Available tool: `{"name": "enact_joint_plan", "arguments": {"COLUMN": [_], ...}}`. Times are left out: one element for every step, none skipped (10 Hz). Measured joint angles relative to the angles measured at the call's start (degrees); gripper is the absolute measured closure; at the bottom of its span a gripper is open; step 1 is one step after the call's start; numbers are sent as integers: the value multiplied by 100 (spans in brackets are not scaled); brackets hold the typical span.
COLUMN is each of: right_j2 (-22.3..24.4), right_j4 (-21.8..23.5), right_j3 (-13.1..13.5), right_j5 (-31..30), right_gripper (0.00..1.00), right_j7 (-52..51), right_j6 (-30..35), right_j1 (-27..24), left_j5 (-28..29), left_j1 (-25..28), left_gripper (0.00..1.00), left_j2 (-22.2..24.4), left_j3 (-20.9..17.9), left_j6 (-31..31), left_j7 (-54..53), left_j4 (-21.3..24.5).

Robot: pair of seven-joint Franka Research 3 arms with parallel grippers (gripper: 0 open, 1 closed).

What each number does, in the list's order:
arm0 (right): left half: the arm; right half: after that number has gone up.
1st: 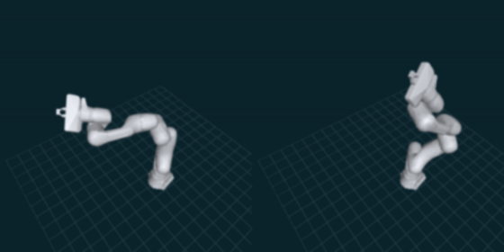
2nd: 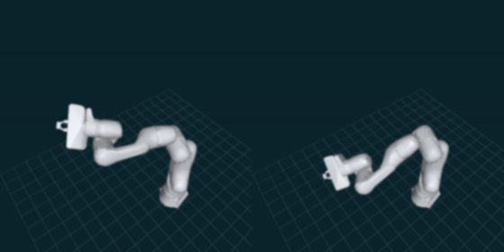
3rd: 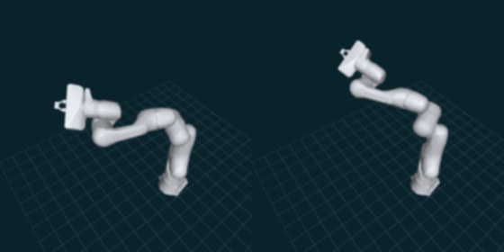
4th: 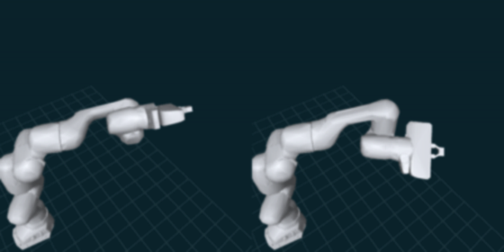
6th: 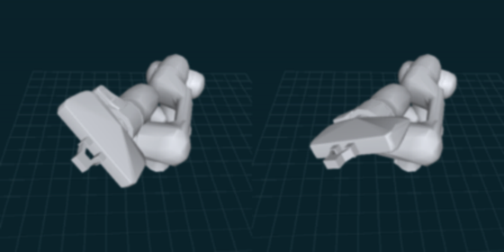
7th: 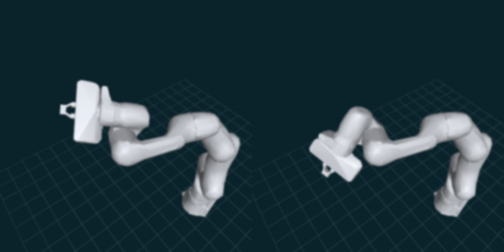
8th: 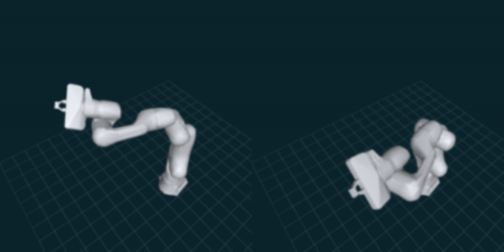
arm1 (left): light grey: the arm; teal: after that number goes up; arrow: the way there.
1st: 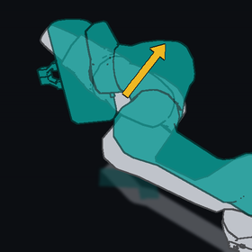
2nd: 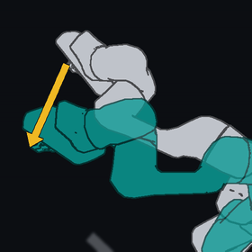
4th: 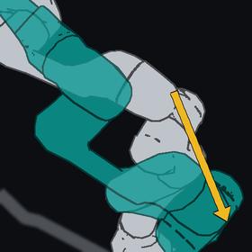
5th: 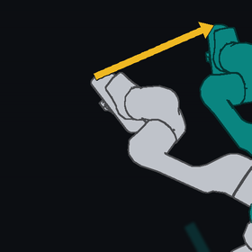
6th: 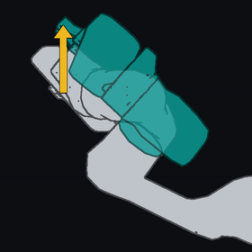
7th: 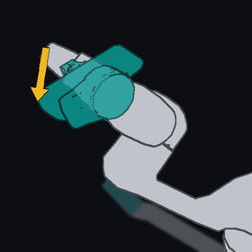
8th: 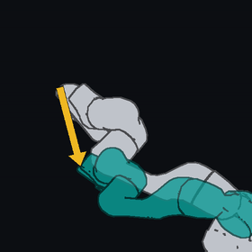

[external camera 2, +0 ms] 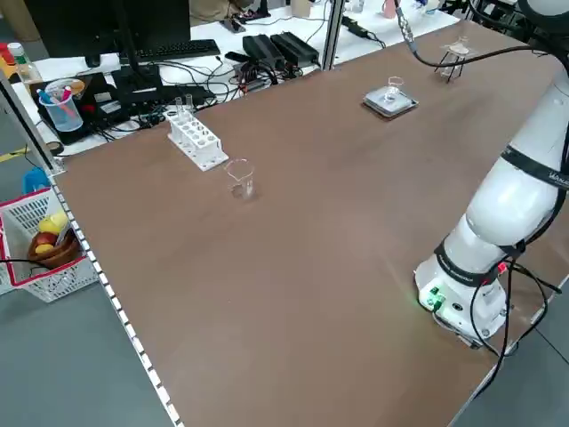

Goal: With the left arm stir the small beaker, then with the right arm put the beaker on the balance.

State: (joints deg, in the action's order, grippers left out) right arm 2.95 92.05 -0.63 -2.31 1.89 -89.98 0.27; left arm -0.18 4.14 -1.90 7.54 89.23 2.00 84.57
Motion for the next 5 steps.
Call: {"name": "enact_joint_plan", "arguments": {"right_j2": [26,49,81,109,127], "right_j4": [91,136,172,193,207], "right_j3": [0,0,0,0,0], "right_j5": [0,1,2,6,19], "right_gripper": [0,0,0,0,0], "right_j7": [1,2,5,9,12], "right_j6": [-81,-112,-124,-125,-127], "right_j1": [0,0,0,0,0], "left_j5": [0,0,0,0,0], "left_j1": [0,0,0,4,18], "left_gripper": [0,0,0,0,0], "left_j2": [0,0,0,0,0], "left_j3": [0,0,0,-1,-1], "left_j6": [0,0,0,0,0], "left_j7": [0,-1,-15,-27,-28], "left_j4": [0,0,0,0,0]}}
